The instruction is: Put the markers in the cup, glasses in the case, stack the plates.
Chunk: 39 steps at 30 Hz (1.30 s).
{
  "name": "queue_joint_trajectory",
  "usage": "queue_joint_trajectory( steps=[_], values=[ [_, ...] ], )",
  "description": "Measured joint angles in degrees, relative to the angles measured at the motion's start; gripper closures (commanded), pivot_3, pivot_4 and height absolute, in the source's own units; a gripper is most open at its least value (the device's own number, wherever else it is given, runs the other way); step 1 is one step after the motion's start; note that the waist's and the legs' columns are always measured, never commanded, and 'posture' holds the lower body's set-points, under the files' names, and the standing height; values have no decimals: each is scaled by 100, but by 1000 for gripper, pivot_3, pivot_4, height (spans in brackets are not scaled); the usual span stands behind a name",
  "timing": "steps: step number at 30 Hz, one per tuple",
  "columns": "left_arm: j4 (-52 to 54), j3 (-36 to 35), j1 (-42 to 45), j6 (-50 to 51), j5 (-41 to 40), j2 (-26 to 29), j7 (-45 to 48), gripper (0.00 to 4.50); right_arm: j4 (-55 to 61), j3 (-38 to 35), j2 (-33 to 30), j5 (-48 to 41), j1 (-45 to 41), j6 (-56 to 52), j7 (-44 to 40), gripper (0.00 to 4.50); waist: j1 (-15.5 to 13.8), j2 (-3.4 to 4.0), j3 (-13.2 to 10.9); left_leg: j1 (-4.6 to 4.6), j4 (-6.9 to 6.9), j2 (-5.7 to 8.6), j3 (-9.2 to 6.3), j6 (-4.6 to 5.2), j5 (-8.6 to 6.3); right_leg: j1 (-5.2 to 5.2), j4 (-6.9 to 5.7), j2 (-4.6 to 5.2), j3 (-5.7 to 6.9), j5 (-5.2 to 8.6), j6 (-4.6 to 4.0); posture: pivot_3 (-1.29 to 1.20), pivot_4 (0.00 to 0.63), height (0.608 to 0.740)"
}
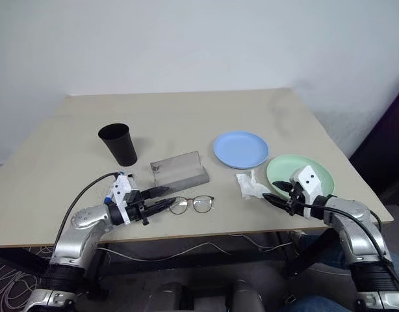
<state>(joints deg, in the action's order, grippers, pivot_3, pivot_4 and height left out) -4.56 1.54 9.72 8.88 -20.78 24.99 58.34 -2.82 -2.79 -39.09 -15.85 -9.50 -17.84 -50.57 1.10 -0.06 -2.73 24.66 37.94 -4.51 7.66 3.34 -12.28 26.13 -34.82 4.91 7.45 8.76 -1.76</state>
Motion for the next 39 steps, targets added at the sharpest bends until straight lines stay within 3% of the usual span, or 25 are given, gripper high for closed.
queue_joint_trajectory(
  steps=[13,21,24,30,31,39],
  values=[
    [687,419,164,452,-272,-321,39,2262,-514,280,235,808,-210,-200,962,1782,1,-1,0,0,1,7,-3,0,0,-5,-2,-1,0,0,0,0,0,740],
    [690,478,163,464,-271,-362,-18,2262,-771,306,260,868,-335,-181,1018,1782,12,1,0,-1,2,7,-4,0,0,-6,-3,-2,-1,0,0,0,0,740],
    [690,478,160,463,-269,-361,-21,2219,-784,305,261,867,-335,-181,1017,2392,12,1,0,-1,3,7,-4,0,0,-6,-3,-2,-1,0,0,0,0,740],
    [690,480,80,424,-246,-360,-32,2219,-826,302,261,868,-335,-132,1014,4303,12,1,0,-1,3,7,-4,0,0,-6,-3,-1,-2,0,0,0,0,740],
    [690,481,78,419,-245,-360,-34,2219,-811,293,261,869,-352,-47,1020,4461,12,2,0,-2,3,7,-5,1,0,-7,-3,-2,-1,0,0,0,0,740],
    [688,490,79,385,-226,-362,-43,2219,-940,248,377,1059,-631,350,1427,4461,16,2,0,0,9,6,-5,0,0,-8,2,-1,1,0,1,0,0,740]
  ],
)
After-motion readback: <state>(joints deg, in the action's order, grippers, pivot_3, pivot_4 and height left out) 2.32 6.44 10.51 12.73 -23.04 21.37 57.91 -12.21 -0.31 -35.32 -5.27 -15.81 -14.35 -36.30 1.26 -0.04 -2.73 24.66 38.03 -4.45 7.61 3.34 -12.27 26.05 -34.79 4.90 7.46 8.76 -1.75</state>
